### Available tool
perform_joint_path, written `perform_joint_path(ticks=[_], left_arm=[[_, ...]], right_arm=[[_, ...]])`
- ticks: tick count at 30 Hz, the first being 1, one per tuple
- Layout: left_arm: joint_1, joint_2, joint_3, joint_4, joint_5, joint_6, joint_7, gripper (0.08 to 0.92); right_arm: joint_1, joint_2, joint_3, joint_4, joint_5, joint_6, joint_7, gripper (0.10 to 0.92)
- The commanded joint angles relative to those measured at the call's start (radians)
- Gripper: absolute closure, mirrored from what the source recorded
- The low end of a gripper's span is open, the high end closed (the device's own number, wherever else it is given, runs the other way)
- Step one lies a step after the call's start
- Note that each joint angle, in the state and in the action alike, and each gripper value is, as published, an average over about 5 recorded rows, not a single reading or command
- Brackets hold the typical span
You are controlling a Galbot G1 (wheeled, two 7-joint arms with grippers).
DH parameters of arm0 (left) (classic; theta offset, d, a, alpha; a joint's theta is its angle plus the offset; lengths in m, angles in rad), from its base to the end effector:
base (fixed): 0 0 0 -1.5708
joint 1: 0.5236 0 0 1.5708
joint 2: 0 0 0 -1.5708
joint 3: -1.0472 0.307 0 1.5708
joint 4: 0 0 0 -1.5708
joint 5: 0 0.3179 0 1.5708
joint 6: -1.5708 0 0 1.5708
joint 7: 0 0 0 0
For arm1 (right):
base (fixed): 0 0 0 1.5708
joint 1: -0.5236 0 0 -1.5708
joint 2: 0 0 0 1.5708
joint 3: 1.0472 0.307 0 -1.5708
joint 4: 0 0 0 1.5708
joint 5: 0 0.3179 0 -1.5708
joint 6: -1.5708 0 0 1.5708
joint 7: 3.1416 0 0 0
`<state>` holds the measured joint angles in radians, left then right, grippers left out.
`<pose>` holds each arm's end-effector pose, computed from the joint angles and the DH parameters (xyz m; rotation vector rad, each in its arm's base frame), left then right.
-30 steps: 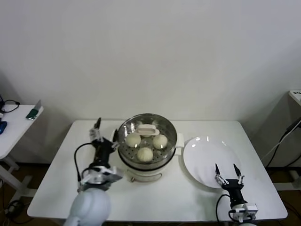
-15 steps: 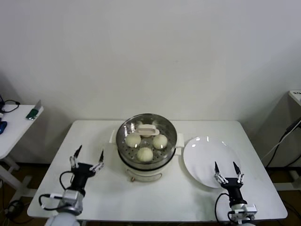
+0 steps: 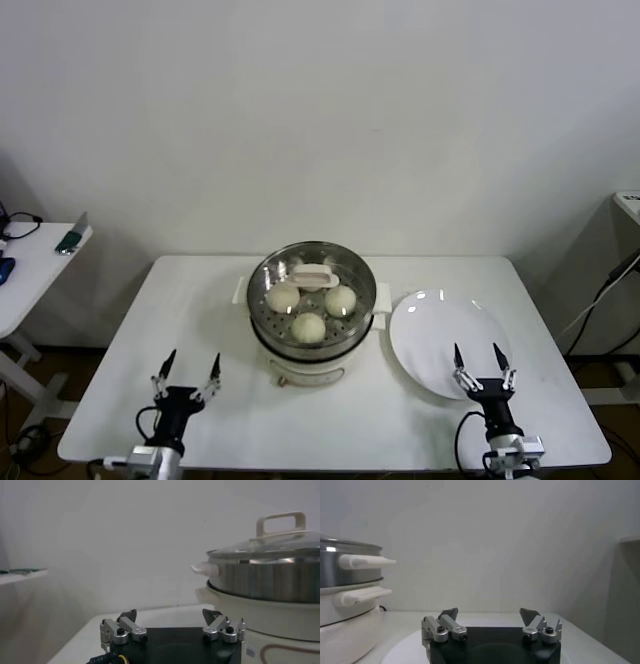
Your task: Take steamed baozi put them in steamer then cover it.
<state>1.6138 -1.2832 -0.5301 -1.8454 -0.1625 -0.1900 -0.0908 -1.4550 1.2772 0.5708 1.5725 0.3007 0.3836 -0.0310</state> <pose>0.1448 0.0645 -0.3424 -0.0099 -3.0356 -0.1528 0.1769 -0.1030 -0.3912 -0.0202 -3.1326 0.0165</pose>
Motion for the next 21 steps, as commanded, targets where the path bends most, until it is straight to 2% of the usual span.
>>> perform_joint_path(ticks=[1,21], left_arm=[[0.028,-0.009,-0.001,0.046,-0.066,-0.072,0.004,0.177],[0.018,-0.01,0.008,0.043,-0.055,-0.065,0.004,0.177]], right_arm=[[0.004,0.001,-0.002,-0.007,0.006,0.011,0.003,0.203],[-0.005,0.009,0.0,-0.007,0.006,0.004,0.0,0.203]])
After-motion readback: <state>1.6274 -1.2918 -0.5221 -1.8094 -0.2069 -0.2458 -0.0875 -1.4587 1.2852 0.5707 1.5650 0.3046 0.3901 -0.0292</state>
